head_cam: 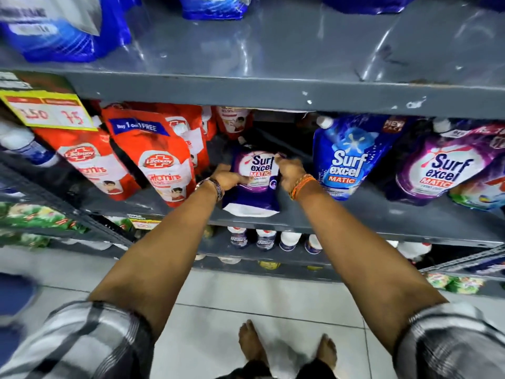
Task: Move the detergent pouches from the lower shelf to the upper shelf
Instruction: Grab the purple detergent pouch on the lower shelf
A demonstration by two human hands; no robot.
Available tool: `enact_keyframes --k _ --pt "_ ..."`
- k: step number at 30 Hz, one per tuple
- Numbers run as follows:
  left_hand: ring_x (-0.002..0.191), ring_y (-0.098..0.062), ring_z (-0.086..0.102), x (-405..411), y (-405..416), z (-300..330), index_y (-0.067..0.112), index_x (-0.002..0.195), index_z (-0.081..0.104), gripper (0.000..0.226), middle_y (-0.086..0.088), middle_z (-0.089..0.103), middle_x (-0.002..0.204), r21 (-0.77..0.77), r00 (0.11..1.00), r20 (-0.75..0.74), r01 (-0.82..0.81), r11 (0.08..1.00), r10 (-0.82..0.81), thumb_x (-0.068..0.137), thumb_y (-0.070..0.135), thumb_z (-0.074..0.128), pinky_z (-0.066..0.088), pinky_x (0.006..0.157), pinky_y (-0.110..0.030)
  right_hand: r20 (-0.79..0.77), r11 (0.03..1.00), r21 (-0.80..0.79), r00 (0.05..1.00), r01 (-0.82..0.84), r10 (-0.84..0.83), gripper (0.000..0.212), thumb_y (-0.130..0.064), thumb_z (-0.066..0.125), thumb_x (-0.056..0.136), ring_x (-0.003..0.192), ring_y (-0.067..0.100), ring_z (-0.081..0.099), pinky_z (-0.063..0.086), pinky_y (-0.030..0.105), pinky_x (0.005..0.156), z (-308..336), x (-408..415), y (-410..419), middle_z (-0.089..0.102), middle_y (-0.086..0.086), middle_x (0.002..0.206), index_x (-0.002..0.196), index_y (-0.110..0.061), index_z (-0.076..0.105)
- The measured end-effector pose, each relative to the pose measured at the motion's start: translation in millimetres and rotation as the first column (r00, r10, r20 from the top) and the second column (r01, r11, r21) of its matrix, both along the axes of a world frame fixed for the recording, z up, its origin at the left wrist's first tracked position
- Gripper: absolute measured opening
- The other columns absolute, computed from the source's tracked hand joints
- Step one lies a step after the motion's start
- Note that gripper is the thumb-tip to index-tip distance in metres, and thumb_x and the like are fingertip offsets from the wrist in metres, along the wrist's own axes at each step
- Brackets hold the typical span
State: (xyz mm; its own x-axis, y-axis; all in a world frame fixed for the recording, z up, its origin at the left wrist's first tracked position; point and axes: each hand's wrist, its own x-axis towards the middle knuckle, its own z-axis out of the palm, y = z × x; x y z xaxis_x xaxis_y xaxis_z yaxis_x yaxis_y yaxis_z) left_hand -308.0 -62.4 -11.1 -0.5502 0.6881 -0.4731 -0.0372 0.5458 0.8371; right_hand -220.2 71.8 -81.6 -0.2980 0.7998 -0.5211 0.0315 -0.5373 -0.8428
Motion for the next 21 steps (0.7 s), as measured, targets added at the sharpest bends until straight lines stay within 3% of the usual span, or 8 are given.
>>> enact_keyframes --k 3,6,7,9,12,15,17,21 --pt "0.106 -0.018 0.049 -9 -1 -16 -0.009 0.136 0.045 0.064 -0.006 0.053 0.127 0.025 0.998 -0.007 -0.066 0.998 0.066 0.078 -0.013 0.071 0.040 0.097 -0.019 0.016 0.999 -0.049 1.000 -0.018 0.019 0.029 0.001 0.060 0.092 0.087 0.029 0.068 0.055 0.055 0.092 6 3 -2 0.071 0.020 0.104 0.120 0.009 0.060" --pt "0.108 -0.019 0.055 -13 -7 -20 -0.004 0.133 0.047 0.071 -0.005 0.057 0.122 0.046 0.994 0.013 -0.108 0.993 0.107 0.070 -0.011 0.079 0.044 0.092 -0.025 -0.007 0.995 -0.063 0.997 -0.074 0.074 0.005 0.003 0.063 0.091 0.052 0.017 0.071 0.062 0.040 0.061 24 11 -11 0.074 0.005 0.061 0.095 0.000 0.063" --pt "0.107 -0.020 0.057 -12 -10 -21 -0.003 0.131 0.048 0.071 -0.007 0.058 0.118 0.068 0.992 0.029 -0.126 0.990 0.124 0.068 -0.013 0.079 0.045 0.089 -0.026 -0.008 0.995 -0.062 0.997 -0.074 0.073 0.007 0.004 0.066 0.089 0.055 0.018 0.072 0.062 0.039 0.059 30 12 -14 0.075 0.007 0.064 0.095 0.001 0.062" --pt "0.107 -0.027 0.064 -11 -16 -21 -0.002 0.127 0.051 0.071 -0.010 0.064 0.112 0.123 0.990 0.029 -0.144 0.982 0.141 0.064 -0.012 0.082 0.051 0.089 -0.032 0.004 0.998 -0.029 0.998 -0.061 0.061 0.024 0.005 0.073 0.082 0.077 0.027 0.074 0.063 0.047 0.075 39 14 -19 0.076 0.018 0.091 0.103 0.006 0.062" --pt "0.102 -0.024 0.067 -13 -22 -19 0.001 0.126 0.049 0.075 -0.006 0.067 0.110 0.215 0.988 0.028 -0.151 0.965 0.149 0.061 -0.010 0.084 0.056 0.093 -0.042 -0.008 0.996 0.084 1.000 -0.021 0.022 0.017 0.014 0.071 0.079 0.073 0.023 0.072 0.062 0.037 0.067 55 16 -23 0.070 0.011 0.082 0.092 0.006 0.063" --pt "0.091 -0.005 0.064 -13 -21 -9 0.012 0.117 0.050 0.069 0.008 0.065 0.101 0.322 0.986 -0.043 -0.137 0.937 0.159 0.062 -0.014 0.082 0.057 0.079 -0.026 0.007 0.977 0.214 1.000 0.018 -0.020 0.044 0.012 0.077 0.074 0.095 0.031 0.070 0.059 0.040 0.082 69 15 -25 0.070 0.016 0.102 0.115 0.012 0.059" --pt "0.089 -0.001 0.064 -13 -17 0 0.016 0.114 0.054 0.071 0.010 0.066 0.097 0.379 0.977 -0.100 -0.139 0.915 0.189 0.058 -0.017 0.083 0.057 0.073 -0.022 0.002 0.953 0.294 0.997 0.074 -0.078 0.054 0.008 0.083 0.069 0.105 0.034 0.069 0.058 0.046 0.091 78 11 -25 0.068 0.019 0.117 0.115 0.009 0.055" --pt "0.083 -0.017 0.068 -14 -6 6 0.015 0.107 0.059 0.064 -0.002 0.070 0.095 0.421 0.934 -0.053 -0.301 0.856 0.354 0.059 -0.023 0.077 0.058 0.077 -0.033 0.046 0.870 0.492 0.998 0.024 -0.053 0.056 -0.004 0.087 0.065 0.111 0.029 0.069 0.056 0.047 0.099 89 4 -30 0.070 0.014 0.122 0.115 -0.002 0.063"
